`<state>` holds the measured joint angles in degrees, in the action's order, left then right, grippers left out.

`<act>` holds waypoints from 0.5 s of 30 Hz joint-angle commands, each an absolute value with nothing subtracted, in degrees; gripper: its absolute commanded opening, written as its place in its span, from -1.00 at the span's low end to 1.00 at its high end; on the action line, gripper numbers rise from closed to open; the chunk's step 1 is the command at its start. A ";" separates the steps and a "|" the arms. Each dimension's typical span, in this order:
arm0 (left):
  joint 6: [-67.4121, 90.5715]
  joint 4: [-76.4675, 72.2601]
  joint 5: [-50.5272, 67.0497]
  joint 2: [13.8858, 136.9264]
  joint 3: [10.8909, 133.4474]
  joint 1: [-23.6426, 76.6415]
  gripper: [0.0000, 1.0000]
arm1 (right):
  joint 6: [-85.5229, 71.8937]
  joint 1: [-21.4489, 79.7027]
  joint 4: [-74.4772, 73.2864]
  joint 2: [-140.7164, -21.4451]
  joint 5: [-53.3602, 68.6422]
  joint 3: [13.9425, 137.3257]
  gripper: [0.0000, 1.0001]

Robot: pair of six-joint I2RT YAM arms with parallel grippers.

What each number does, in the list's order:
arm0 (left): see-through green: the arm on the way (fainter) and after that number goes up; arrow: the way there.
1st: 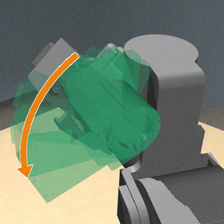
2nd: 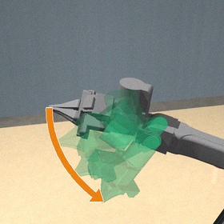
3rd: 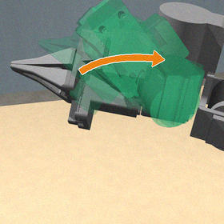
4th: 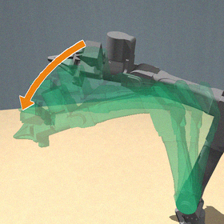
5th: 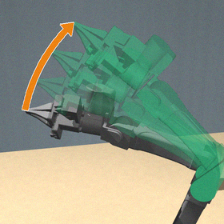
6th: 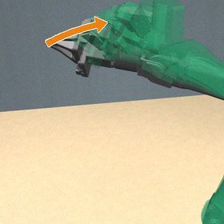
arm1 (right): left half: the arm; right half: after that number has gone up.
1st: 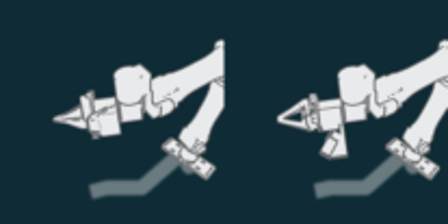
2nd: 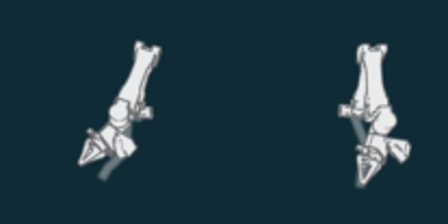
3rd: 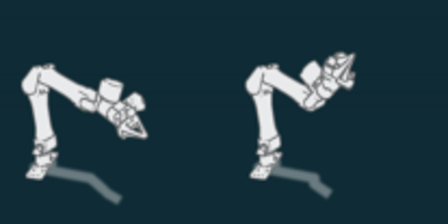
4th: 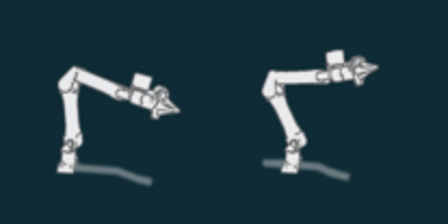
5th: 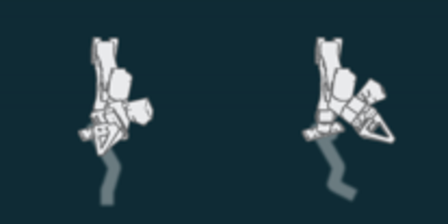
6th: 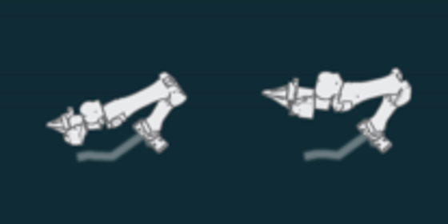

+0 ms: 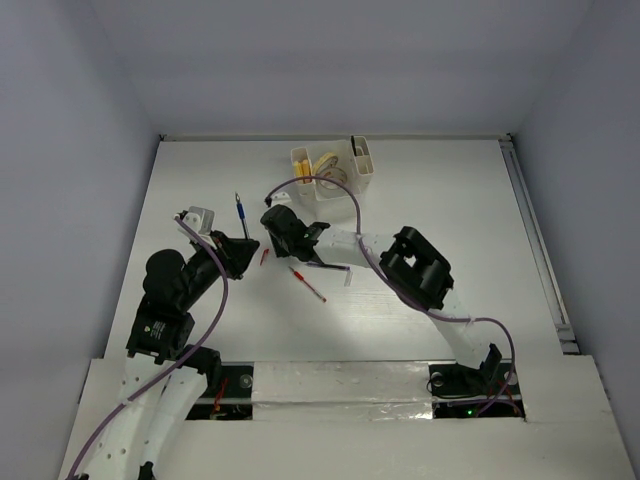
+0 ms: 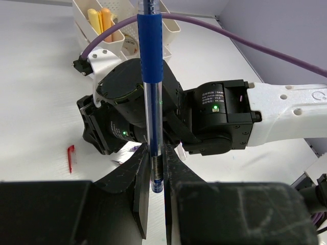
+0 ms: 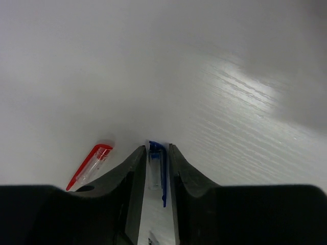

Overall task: Sort the stationery into containers
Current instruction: Pick up the pen cap from the center of the board.

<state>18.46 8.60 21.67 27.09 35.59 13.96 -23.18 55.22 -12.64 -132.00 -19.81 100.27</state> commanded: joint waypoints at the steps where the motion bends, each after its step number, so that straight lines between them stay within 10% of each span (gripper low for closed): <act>1: 17.93 6.24 22.50 26.72 36.39 13.36 -1.00 | -20.04 55.55 -17.40 -131.13 -22.24 98.70 -0.35; 15: 18.10 6.24 22.15 26.63 36.47 13.36 -1.00 | -19.50 54.85 -15.92 -130.18 -19.78 96.97 -1.00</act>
<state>18.46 8.60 21.65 27.09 35.59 13.74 -19.44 55.20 -13.67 -131.87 -19.94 100.47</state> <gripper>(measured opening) 0.073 0.196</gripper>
